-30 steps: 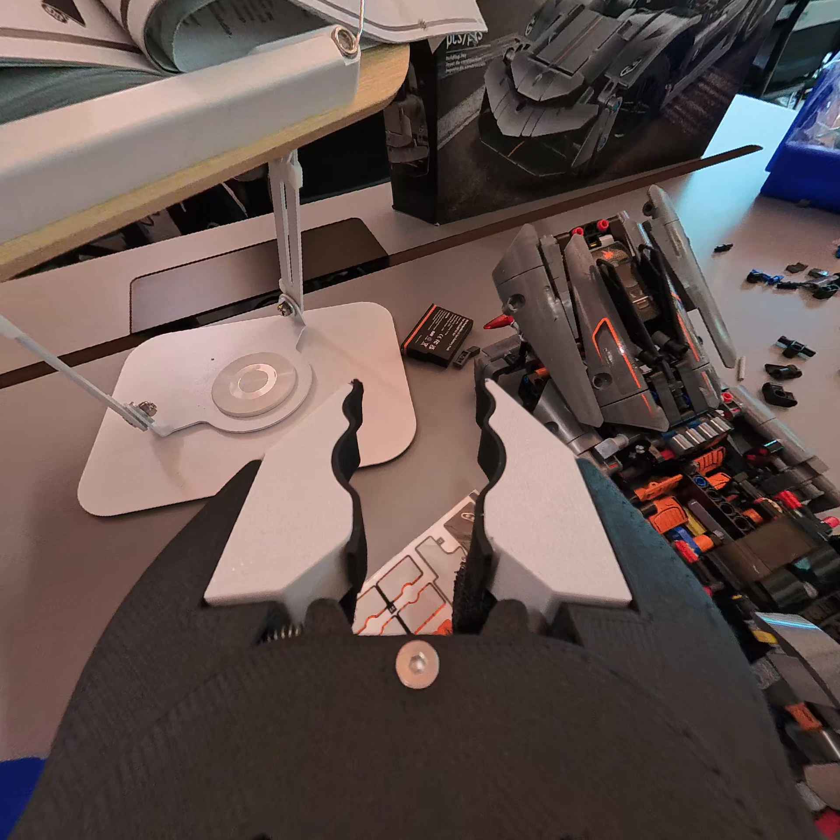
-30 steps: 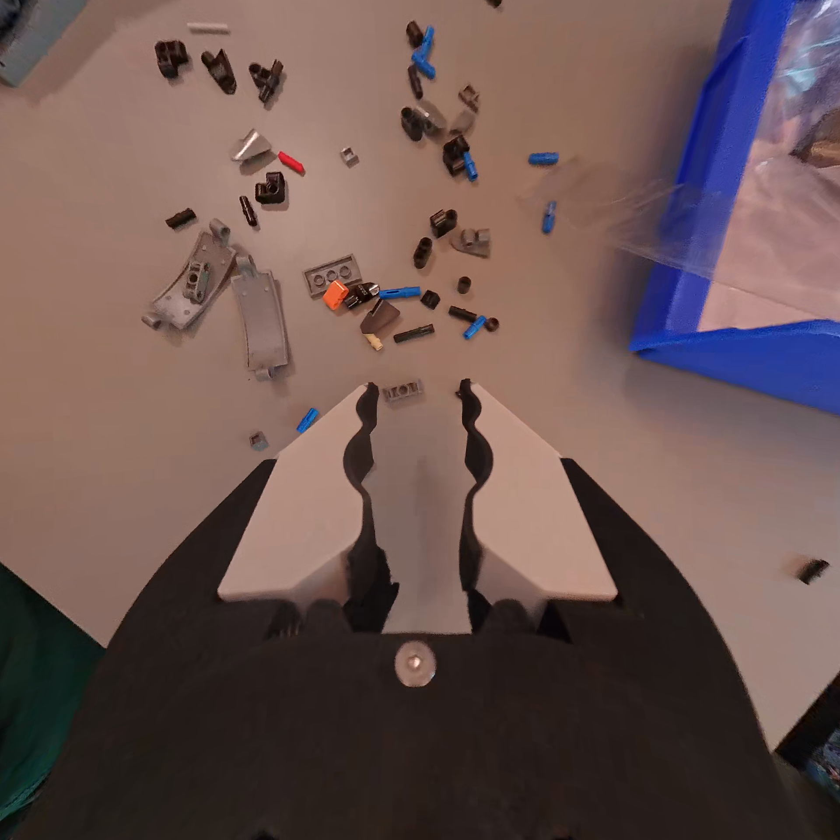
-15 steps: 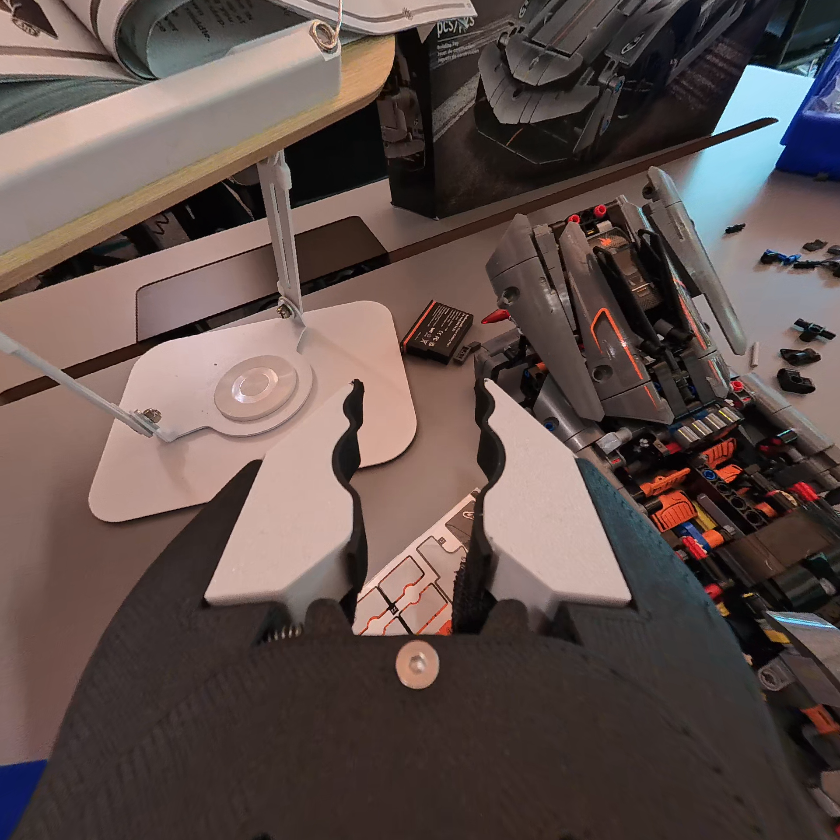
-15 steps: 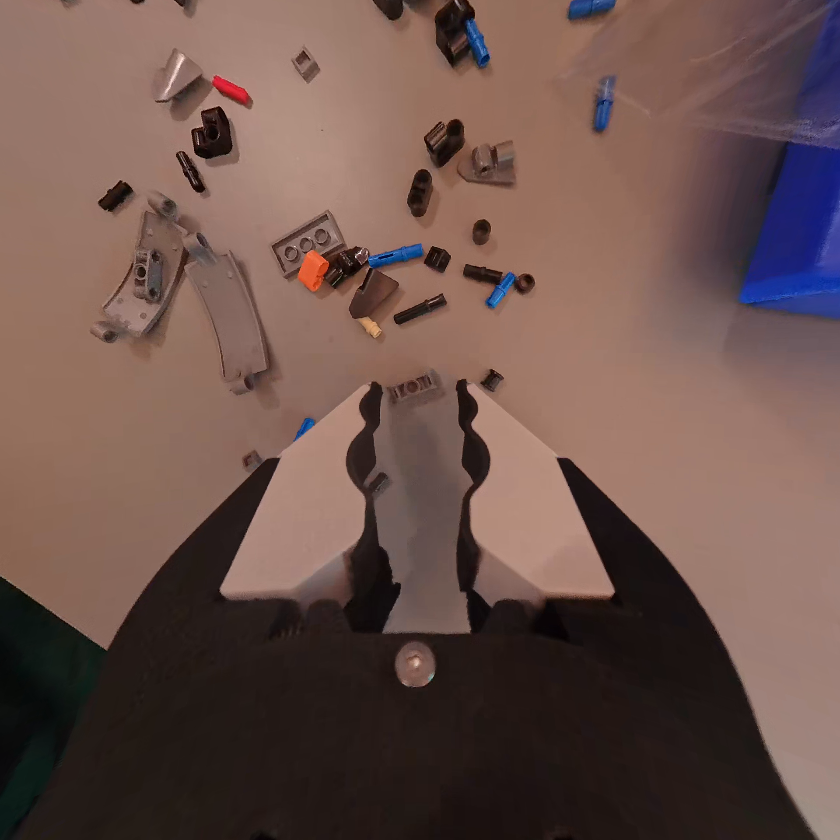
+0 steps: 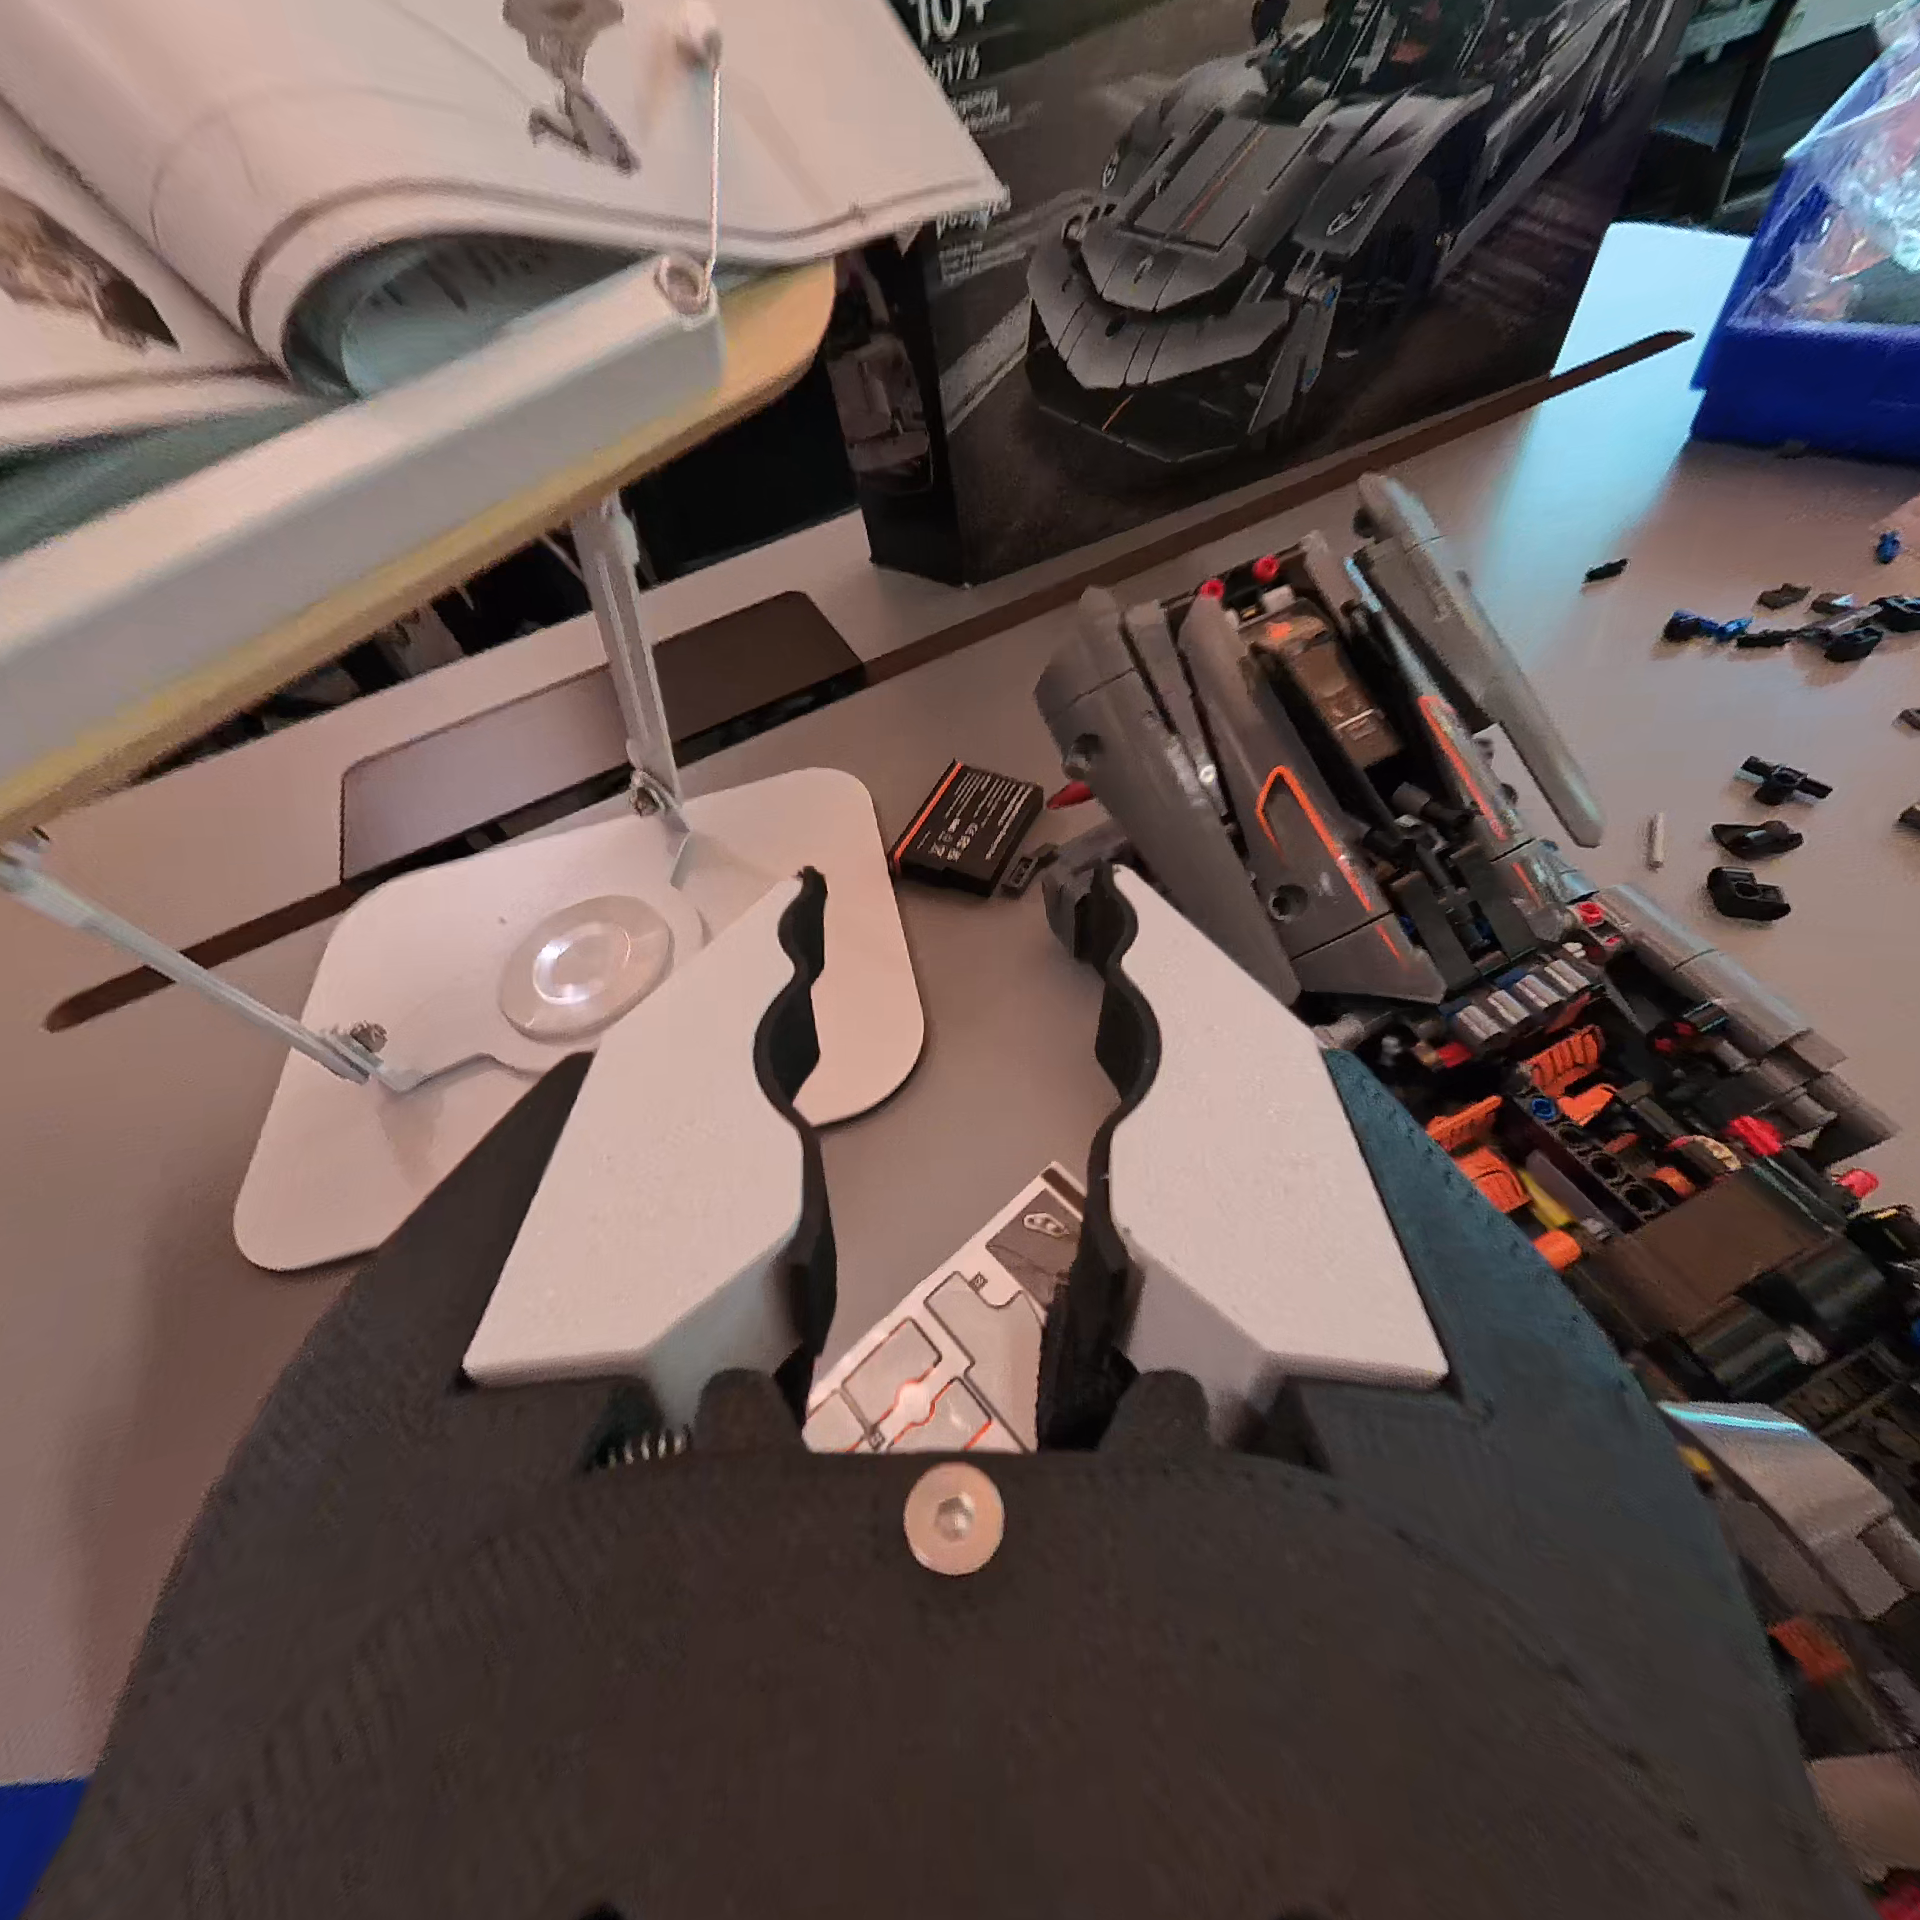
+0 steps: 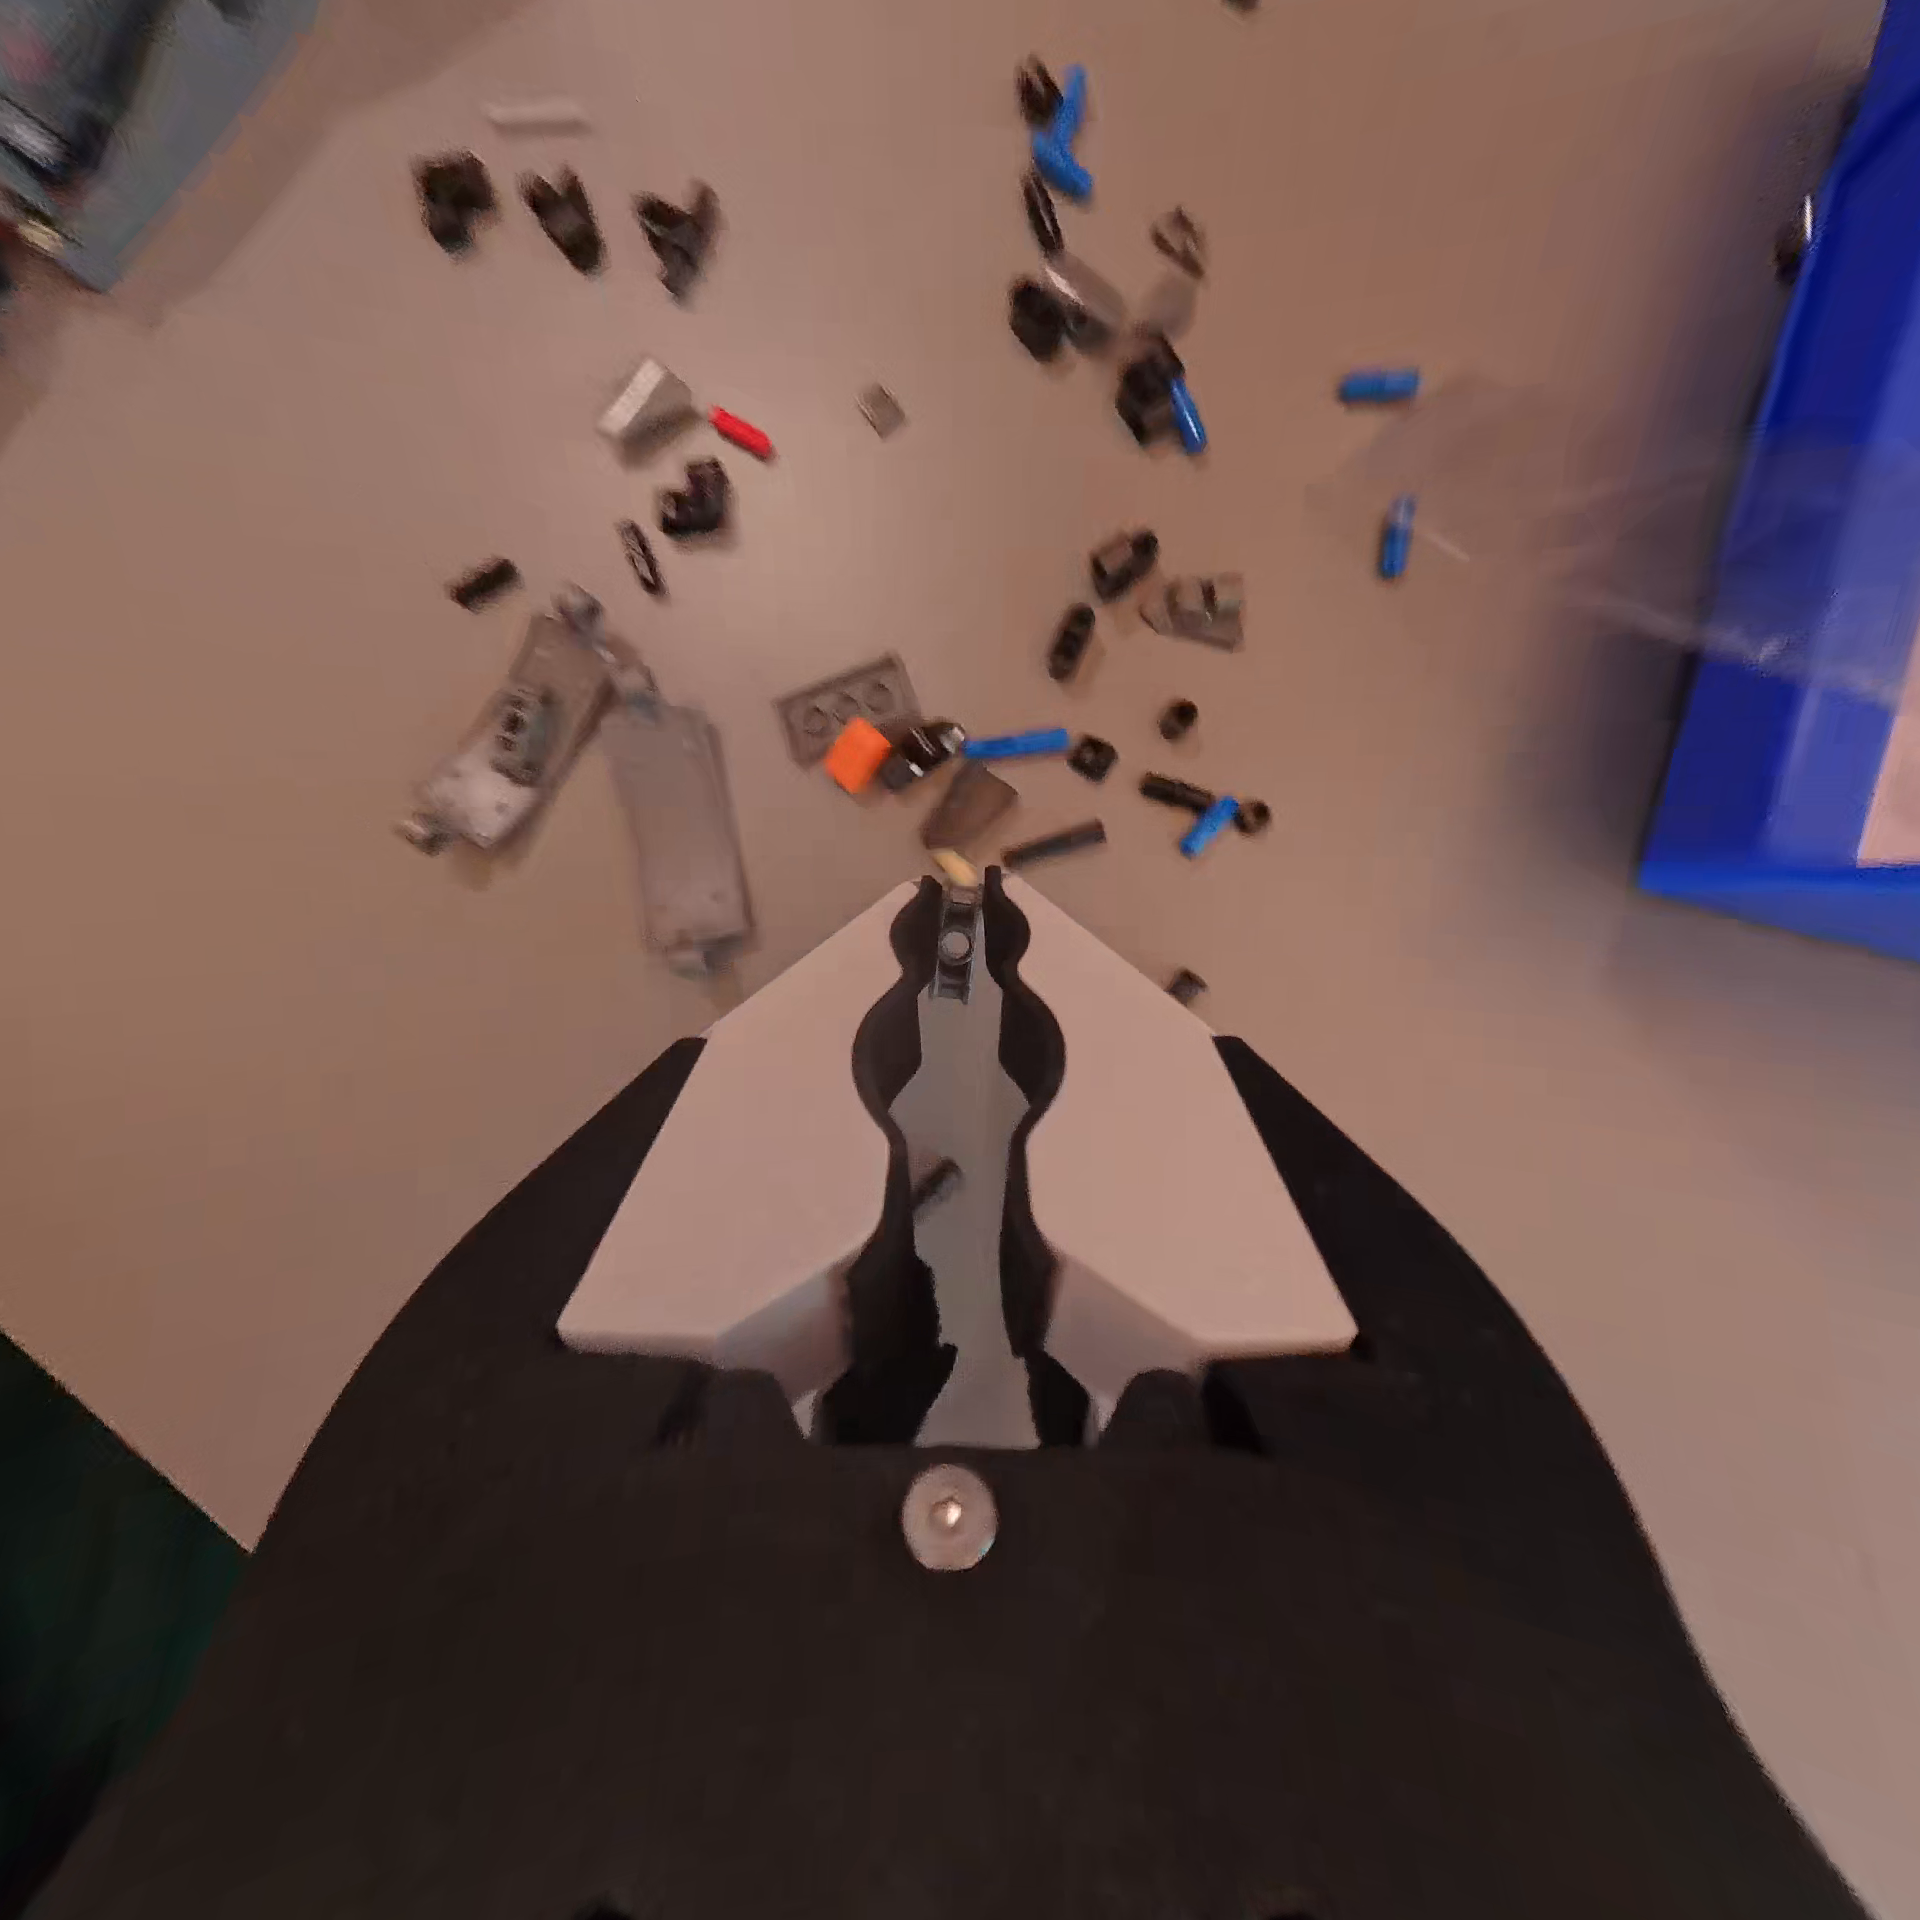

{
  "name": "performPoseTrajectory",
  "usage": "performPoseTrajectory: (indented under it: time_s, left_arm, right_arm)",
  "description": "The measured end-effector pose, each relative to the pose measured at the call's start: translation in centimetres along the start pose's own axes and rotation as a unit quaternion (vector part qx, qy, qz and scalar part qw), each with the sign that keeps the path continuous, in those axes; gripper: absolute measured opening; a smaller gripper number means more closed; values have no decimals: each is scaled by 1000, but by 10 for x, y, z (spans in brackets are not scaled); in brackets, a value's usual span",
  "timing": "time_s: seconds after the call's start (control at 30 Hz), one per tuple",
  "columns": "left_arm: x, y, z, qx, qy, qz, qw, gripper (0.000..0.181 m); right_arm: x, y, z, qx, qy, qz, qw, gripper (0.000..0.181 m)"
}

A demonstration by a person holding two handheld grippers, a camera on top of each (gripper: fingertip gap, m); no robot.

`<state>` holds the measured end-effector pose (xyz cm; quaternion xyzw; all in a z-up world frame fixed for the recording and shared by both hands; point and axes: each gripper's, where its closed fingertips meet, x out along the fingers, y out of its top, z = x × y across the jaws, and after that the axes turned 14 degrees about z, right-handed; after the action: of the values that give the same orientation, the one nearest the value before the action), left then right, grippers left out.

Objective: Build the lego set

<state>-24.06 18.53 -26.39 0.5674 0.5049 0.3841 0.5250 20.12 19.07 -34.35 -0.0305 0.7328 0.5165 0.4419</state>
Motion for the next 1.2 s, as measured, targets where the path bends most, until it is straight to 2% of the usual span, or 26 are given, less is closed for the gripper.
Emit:
performPoseTrajectory:
  time_s: [0.13, 0.3, 0.43, 0.57, 0.63, 0.73, 0.9, 1.2]
  left_arm:
    - [-7, 36, 28, 46, -24, 66, 996, 50]
    - [-16, 85, 96, 80, -109, 141, 981, 50]
    - [-20, 114, 159, 109, -190, 160, 962, 51]
    - [-25, 140, 202, 114, -243, 184, 946, 52]
    - [-25, 142, 212, 111, -250, 197, 941, 51]
    - [-20, 131, 221, 70, -263, 212, 939, 44]
    - [-14, 110, 223, 37, -289, 183, 939, 46]
    - [-24, 118, 230, -18, -327, 195, 924, 43]
  right_arm:
    - [-4, 39, -32, -27, 42, 73, 996, 6]
    - [-4, 89, -87, -58, 118, 168, 977, 6]
    - [-6, 129, -127, -71, 175, 236, 953, 6]
    - [-14, 164, -155, -90, 212, 293, 928, 6]
    - [-17, 177, -163, -96, 224, 314, 918, 6]
    - [-16, 188, -174, -101, 242, 337, 905, 6]
    - [-11, 196, -184, -91, 273, 365, 885, 5]
    - [-15, 204, -202, -91, 287, 409, 861, 6]
